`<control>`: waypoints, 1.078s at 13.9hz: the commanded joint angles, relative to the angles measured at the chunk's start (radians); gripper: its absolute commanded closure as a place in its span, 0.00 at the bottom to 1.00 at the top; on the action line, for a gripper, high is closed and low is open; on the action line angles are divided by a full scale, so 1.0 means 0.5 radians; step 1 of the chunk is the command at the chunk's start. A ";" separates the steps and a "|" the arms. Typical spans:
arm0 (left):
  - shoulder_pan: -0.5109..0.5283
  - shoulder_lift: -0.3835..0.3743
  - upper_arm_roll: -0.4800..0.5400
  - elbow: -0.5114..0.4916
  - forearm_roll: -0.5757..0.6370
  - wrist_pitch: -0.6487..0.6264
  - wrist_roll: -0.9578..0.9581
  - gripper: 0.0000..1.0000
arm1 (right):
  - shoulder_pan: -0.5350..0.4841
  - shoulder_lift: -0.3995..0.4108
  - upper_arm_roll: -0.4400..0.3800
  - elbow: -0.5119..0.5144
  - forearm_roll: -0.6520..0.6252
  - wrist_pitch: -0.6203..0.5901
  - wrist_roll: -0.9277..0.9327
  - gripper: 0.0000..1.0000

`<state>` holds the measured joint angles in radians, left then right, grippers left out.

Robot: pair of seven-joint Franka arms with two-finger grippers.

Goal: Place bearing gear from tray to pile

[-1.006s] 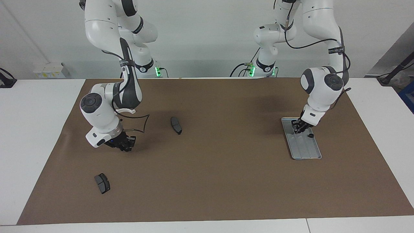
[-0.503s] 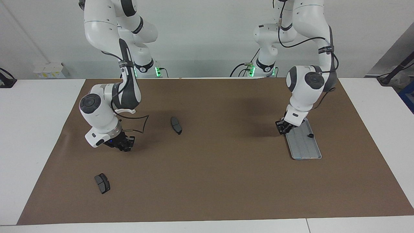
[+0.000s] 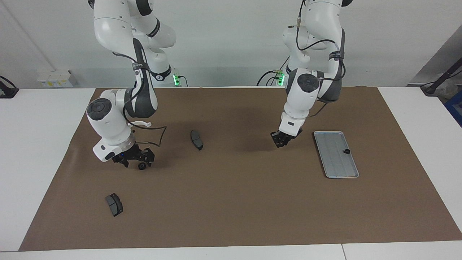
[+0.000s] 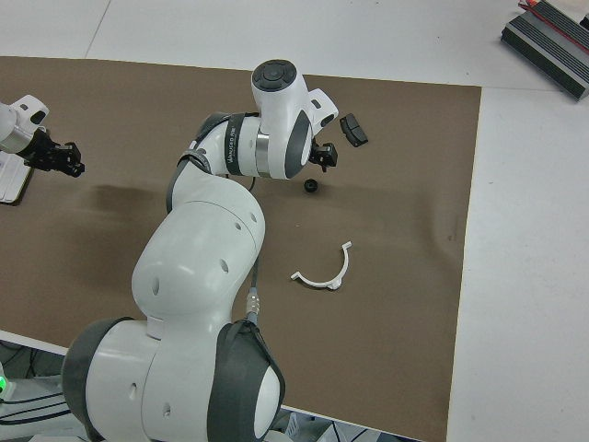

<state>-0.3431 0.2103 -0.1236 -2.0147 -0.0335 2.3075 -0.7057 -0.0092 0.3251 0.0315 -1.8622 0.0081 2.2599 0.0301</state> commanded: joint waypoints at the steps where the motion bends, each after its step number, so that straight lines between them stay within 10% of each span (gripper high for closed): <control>1: -0.197 0.190 0.032 0.197 -0.031 0.060 -0.223 0.92 | 0.076 -0.098 0.011 0.024 0.042 -0.068 0.129 0.00; 7: -0.437 0.257 0.029 0.197 -0.166 0.339 -0.337 0.79 | 0.248 -0.162 0.014 0.316 0.033 -0.442 0.354 0.00; 10: -0.437 0.257 0.032 0.197 -0.178 0.346 -0.383 0.00 | 0.307 -0.187 0.014 0.331 0.027 -0.449 0.415 0.00; 15: -0.379 0.242 0.054 0.191 -0.157 0.257 -0.362 0.00 | 0.393 -0.172 0.017 0.399 0.014 -0.439 0.486 0.00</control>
<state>-0.5459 0.3315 -0.1086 -1.9289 -0.1055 2.4689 -0.8899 0.1795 0.2382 0.0346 -1.6763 0.0090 2.0485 0.2524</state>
